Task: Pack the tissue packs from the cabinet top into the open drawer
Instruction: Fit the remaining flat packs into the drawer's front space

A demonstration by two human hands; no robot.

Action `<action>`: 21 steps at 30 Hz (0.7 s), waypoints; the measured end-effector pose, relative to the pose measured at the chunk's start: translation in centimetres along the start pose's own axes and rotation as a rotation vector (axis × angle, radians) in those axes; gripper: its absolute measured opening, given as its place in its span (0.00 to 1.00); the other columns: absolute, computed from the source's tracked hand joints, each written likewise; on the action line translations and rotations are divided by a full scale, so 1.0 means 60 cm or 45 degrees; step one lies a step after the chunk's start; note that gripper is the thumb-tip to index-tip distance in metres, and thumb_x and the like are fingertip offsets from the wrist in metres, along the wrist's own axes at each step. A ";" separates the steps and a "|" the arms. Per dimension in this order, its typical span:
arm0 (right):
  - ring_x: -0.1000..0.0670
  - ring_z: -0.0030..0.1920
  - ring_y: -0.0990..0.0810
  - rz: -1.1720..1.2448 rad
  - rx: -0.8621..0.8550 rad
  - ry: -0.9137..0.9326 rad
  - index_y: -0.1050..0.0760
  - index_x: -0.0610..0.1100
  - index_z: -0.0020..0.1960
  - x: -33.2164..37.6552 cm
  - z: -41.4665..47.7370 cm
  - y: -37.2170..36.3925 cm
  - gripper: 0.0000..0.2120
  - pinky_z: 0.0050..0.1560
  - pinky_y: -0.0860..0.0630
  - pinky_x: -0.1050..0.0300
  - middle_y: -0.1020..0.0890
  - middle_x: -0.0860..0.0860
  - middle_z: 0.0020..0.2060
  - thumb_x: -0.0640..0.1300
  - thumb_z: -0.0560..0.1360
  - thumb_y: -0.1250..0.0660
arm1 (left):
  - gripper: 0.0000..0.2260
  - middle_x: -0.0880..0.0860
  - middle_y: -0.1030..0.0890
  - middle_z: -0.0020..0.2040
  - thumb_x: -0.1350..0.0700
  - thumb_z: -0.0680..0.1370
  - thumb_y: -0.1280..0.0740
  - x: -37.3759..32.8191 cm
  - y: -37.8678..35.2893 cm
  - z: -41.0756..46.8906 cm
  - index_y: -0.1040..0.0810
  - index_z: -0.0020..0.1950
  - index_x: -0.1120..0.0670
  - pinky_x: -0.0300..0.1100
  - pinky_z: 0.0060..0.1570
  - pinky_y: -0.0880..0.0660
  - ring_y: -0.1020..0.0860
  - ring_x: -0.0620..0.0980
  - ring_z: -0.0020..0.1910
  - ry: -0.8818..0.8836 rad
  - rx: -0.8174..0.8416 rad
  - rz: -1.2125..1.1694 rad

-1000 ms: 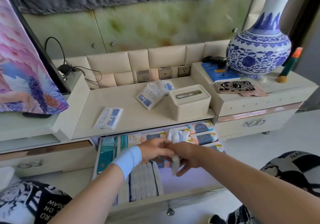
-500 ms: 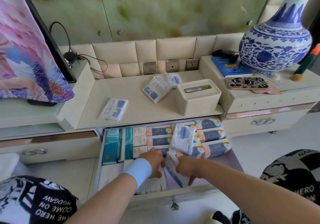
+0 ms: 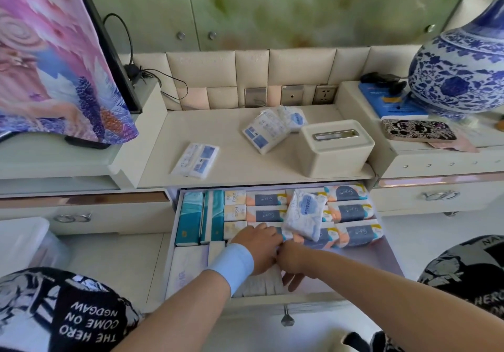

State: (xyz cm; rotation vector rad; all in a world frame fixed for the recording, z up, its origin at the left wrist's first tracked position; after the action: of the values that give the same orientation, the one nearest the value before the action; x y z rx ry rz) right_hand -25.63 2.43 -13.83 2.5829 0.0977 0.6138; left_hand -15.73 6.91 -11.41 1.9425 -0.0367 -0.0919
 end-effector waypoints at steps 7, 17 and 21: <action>0.44 0.55 0.19 -0.845 -0.685 0.280 0.24 0.45 0.60 0.013 -0.018 0.067 0.11 0.48 0.24 0.53 0.19 0.46 0.56 0.42 0.80 0.41 | 0.18 0.54 0.29 0.68 0.51 0.80 0.37 0.009 0.015 0.010 0.27 0.69 0.50 0.50 0.60 0.28 0.29 0.57 0.65 0.103 0.221 -0.106; 0.45 0.56 0.23 -0.010 -0.775 -0.231 0.42 0.42 0.71 -0.081 0.010 0.151 0.40 0.47 0.27 0.53 0.26 0.48 0.52 0.60 0.71 0.27 | 0.18 0.47 0.24 0.66 0.47 0.77 0.35 0.025 0.054 0.049 0.25 0.68 0.44 0.44 0.58 0.27 0.24 0.50 0.61 0.289 -0.018 -0.733; 0.44 0.57 0.22 0.030 -0.645 -0.176 0.31 0.39 0.65 -0.067 0.018 0.150 0.34 0.59 0.23 0.52 0.24 0.45 0.53 0.54 0.67 0.24 | 0.21 0.48 0.27 0.69 0.50 0.78 0.35 0.022 0.065 0.051 0.30 0.71 0.45 0.46 0.62 0.28 0.26 0.51 0.64 0.301 -0.118 -0.785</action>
State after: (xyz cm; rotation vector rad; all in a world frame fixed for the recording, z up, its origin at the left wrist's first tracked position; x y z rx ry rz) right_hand -29.11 -6.67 -12.10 2.1263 -0.1209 0.4018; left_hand -14.61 2.55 -8.98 1.7996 0.7122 -0.2644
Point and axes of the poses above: each hand's wrist, its own z-axis towards the middle knuckle, its own y-axis out of the back of the hand, x = y × z, the point moved 3 cm from there along z, towards the middle knuckle
